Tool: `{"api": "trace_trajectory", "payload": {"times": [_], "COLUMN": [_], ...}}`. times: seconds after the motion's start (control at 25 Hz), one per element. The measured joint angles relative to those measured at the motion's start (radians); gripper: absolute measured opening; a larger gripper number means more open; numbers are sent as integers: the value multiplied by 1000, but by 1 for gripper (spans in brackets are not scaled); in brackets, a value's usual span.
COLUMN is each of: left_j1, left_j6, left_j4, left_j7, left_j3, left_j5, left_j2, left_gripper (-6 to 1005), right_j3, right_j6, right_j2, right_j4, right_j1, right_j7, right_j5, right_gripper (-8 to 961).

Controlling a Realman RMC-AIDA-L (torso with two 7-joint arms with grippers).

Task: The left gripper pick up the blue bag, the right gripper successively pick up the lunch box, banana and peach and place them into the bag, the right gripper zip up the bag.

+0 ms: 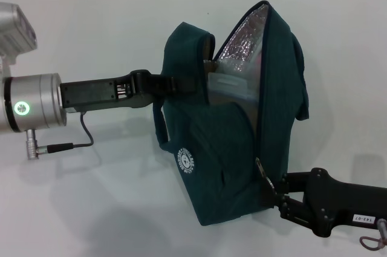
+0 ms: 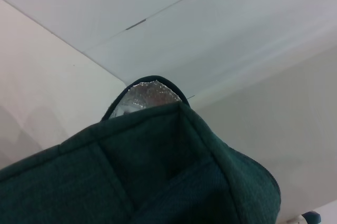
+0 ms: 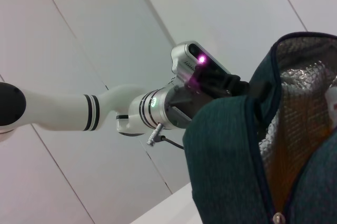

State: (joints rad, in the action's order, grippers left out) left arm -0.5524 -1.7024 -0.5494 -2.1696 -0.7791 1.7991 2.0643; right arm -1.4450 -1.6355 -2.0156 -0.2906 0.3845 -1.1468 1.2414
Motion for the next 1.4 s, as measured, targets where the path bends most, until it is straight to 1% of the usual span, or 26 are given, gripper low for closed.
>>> {"api": "trace_trajectory", "payload": {"times": [0.16, 0.36, 0.92, 1.2, 1.4], "left_j1": [0, 1, 11, 13, 14], "left_j6": [0, 0, 20, 40, 56], "left_j4": [0, 0, 0, 0, 0], "left_j7": [1, 2, 4, 4, 4], "left_j3": [0, 0, 0, 0, 0], "left_j5": [1, 2, 0, 1, 3], "left_j2": [0, 0, -1, -7, -9], "left_gripper": [35, 35, 35, 35, 35], "right_j3": [0, 0, 0, 20, 34], "right_j6": [0, 0, -18, -33, -35], "right_j2": [0, 0, 3, 6, 13], "right_j4": [1, -2, -6, -7, -5], "right_j1": [1, -3, -7, -6, -13], "right_j7": [-1, -1, 0, 0, -8], "right_j5": [0, 0, 0, 0, -1], "right_gripper": [213, 214, 17, 18, 17]}}
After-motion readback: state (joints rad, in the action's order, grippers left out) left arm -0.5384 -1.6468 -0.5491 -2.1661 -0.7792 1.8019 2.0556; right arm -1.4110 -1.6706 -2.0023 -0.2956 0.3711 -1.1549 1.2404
